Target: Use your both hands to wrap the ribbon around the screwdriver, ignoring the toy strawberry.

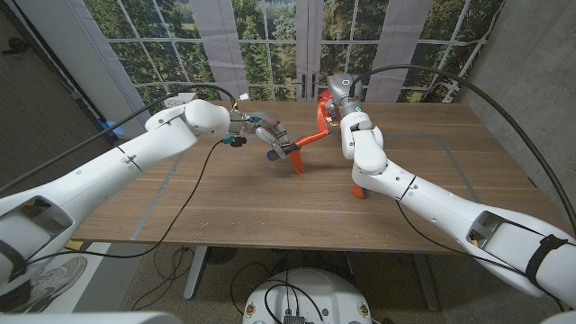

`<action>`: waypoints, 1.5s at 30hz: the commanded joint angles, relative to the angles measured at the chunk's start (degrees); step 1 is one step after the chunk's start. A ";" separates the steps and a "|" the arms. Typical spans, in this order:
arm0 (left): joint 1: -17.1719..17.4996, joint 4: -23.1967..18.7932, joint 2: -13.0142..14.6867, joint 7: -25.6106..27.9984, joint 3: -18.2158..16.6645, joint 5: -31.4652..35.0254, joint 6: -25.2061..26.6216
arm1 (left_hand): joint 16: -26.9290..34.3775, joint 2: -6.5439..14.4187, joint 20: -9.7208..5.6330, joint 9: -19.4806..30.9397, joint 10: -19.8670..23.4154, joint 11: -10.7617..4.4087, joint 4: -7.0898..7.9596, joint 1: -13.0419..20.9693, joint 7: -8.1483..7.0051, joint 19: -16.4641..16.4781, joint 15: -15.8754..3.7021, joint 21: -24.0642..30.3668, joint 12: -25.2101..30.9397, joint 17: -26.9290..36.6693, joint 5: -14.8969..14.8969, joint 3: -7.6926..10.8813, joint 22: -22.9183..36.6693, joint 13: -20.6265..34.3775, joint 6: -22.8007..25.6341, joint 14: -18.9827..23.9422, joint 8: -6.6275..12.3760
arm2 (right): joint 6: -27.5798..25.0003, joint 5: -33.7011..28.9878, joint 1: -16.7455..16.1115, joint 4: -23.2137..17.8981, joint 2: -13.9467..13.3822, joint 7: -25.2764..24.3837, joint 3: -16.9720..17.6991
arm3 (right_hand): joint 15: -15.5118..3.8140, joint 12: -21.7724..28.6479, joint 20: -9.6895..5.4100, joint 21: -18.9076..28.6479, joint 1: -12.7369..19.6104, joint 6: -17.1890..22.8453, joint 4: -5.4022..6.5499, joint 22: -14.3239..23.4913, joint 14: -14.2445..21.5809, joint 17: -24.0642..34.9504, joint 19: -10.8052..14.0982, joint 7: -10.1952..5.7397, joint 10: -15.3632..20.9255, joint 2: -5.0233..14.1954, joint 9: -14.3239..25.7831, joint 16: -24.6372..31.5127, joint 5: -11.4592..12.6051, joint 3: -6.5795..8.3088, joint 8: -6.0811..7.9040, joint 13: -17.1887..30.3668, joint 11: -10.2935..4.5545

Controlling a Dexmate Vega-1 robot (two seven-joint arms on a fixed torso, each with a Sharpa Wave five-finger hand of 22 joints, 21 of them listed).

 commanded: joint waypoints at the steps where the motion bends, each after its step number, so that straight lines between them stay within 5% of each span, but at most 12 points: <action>1: -0.19 0.25 -1.40 2.14 0.83 1.80 3.45 | 0.06 9.19 -1.30 1.30 0.27 0.28 -0.22 9.69 -0.16 -0.20 -14.33 0.50 -0.32 14.51 0.43 3.17 0.16 0.20 1.04 9.65 -0.06 | 1.48 -0.98 -1.82 -3.58 -0.17 -5.92 1.31 | -9.08 8.33 -3.96 0.38 7.63 8.87 0.33 0.01 0.35 0.02 0.01 -2.85 4.72 6.78 13.50 0.34 0.35 0.17 0.05 29.04 -4.47; 14: 1.16 0.29 -3.39 8.67 0.15 1.70 8.23 | -0.07 9.08 -1.27 1.40 0.48 0.39 -0.29 9.82 0.06 -0.28 -14.34 0.77 -0.41 14.62 0.50 3.20 0.20 0.37 1.13 9.98 -0.36 | 3.45 -4.81 -4.50 -8.67 -0.89 -8.32 1.75 | -9.09 8.36 -4.11 0.77 7.69 8.89 0.41 -0.04 0.50 0.02 0.02 -2.94 4.72 6.72 13.57 0.44 0.33 0.10 -0.14 29.13 -4.57; 29: 0.24 1.63 -4.50 11.13 1.17 2.67 6.84 | -0.29 8.96 -1.24 1.61 0.62 0.38 -0.29 9.89 -0.01 -0.38 -14.34 1.13 -0.61 14.77 0.57 3.20 0.23 0.51 1.33 10.25 -0.68 | 1.45 -14.89 -9.45 -13.20 0.62 -8.26 2.97 | -9.10 8.42 -4.21 1.19 7.73 9.39 0.52 -0.10 0.65 0.02 0.12 -3.08 4.93 6.65 13.57 0.57 0.29 0.01 -0.23 29.16 -4.76; 45: 1.93 0.84 -5.63 17.50 -1.41 1.24 9.40 | -0.51 8.89 -1.28 1.73 0.89 0.27 -0.22 9.83 0.05 -0.49 -14.33 1.47 -0.84 14.91 0.61 3.17 0.23 0.51 1.58 10.52 -1.03 | 1.45 -18.63 -19.55 -19.96 -0.67 -10.18 8.07 | -9.09 8.50 -4.26 1.49 7.79 9.40 0.60 -0.16 0.71 0.03 0.08 -3.11 5.02 6.58 13.75 0.68 0.26 -0.06 -0.41 29.31 -4.77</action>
